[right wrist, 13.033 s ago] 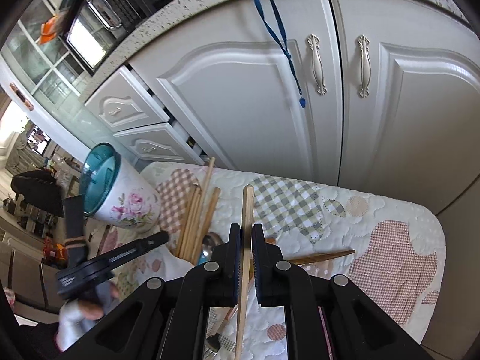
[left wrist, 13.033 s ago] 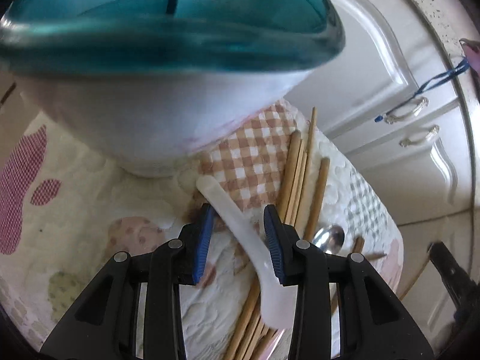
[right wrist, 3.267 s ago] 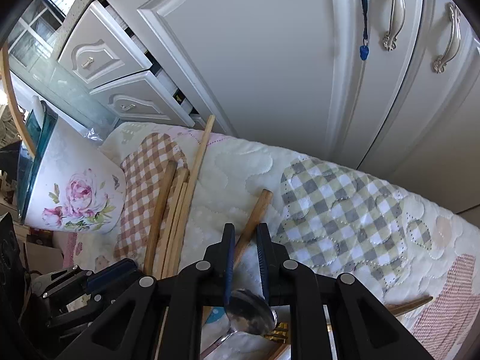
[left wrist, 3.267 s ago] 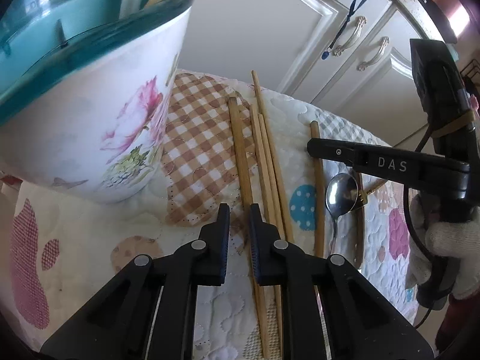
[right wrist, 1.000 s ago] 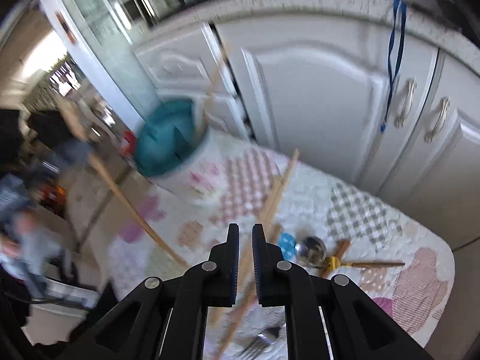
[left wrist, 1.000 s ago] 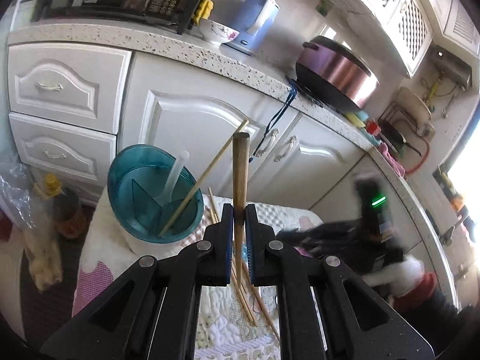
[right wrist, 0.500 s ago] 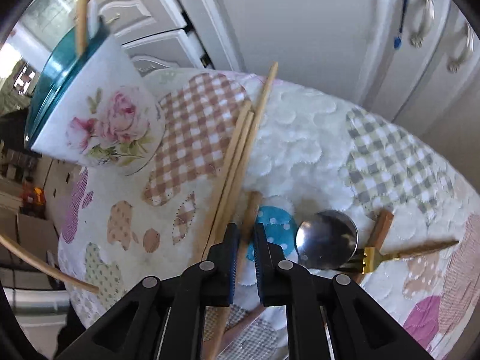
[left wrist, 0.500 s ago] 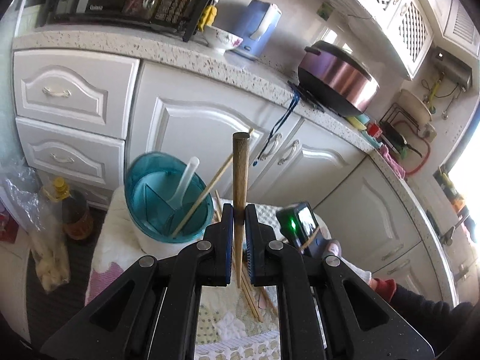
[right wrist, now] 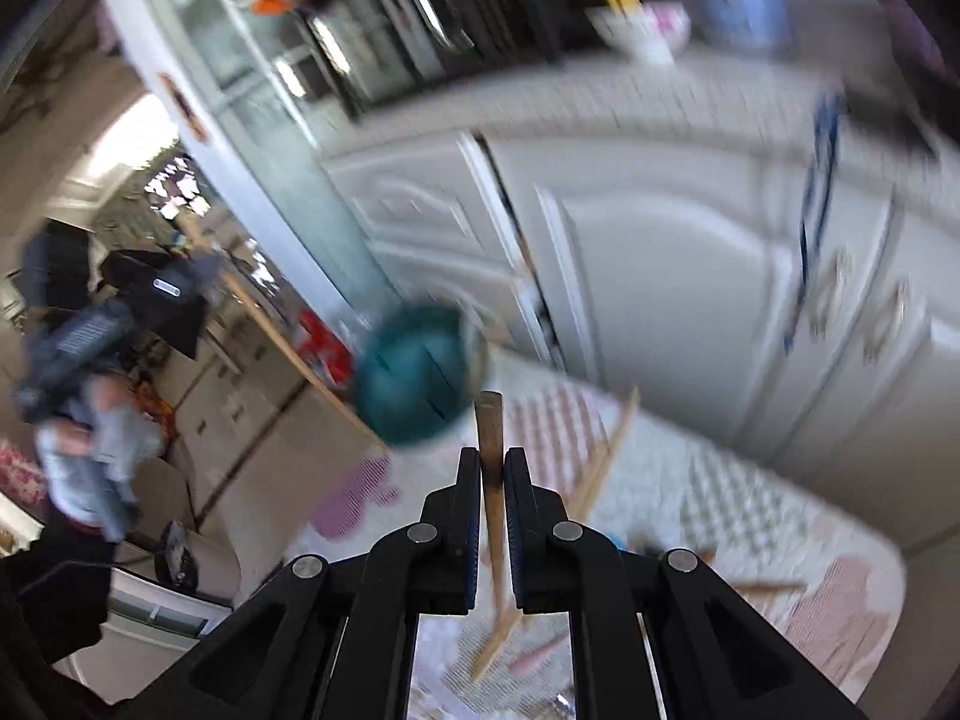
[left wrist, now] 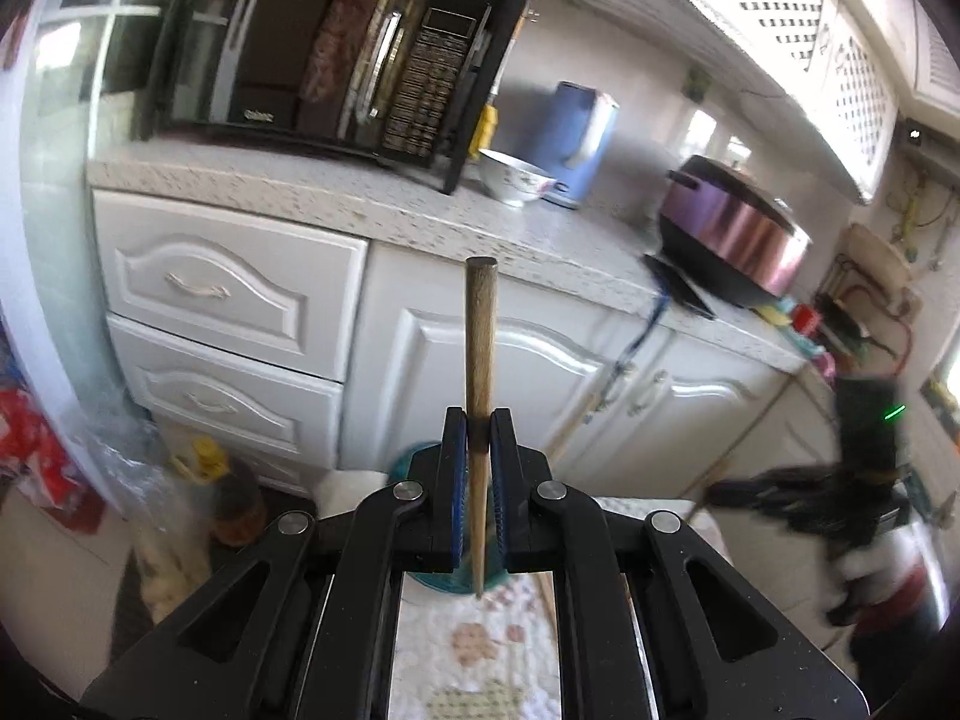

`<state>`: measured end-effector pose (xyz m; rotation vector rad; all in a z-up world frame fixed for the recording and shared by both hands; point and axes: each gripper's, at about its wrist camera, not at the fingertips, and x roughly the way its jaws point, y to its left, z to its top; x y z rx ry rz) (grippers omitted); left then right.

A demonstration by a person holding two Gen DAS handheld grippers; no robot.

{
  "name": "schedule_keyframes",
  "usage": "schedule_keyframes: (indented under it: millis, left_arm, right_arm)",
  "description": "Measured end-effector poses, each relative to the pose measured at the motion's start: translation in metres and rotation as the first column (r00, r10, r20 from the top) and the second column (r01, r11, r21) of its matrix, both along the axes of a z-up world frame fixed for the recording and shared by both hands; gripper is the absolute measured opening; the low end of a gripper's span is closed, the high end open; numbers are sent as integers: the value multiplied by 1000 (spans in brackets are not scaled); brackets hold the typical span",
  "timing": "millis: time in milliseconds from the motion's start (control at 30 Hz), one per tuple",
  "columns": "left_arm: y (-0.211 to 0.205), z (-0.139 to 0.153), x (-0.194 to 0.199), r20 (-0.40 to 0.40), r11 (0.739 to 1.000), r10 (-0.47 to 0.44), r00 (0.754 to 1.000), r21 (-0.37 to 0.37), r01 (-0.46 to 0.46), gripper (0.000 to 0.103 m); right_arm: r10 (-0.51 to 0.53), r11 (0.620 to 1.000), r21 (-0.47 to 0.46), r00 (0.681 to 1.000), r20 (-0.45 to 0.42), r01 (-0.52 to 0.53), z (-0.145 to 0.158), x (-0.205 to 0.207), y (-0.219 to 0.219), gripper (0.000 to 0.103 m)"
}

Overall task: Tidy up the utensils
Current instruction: 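Lift the chopstick with the left tool and lower it into the teal holder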

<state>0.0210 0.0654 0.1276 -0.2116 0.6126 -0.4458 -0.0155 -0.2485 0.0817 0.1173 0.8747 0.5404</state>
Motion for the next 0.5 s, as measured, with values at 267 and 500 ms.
schedule_keyframes:
  millis: [267, 500]
  left_arm:
    - [9, 12, 14, 21, 1000, 24, 999, 5, -24, 7]
    - [2, 15, 28, 49, 998, 36, 998, 49, -38, 7]
  right_arm:
    - [78, 997, 3, 984, 157, -80, 82, 15, 34, 7]
    - [85, 996, -28, 978, 191, -81, 97, 49, 64, 7]
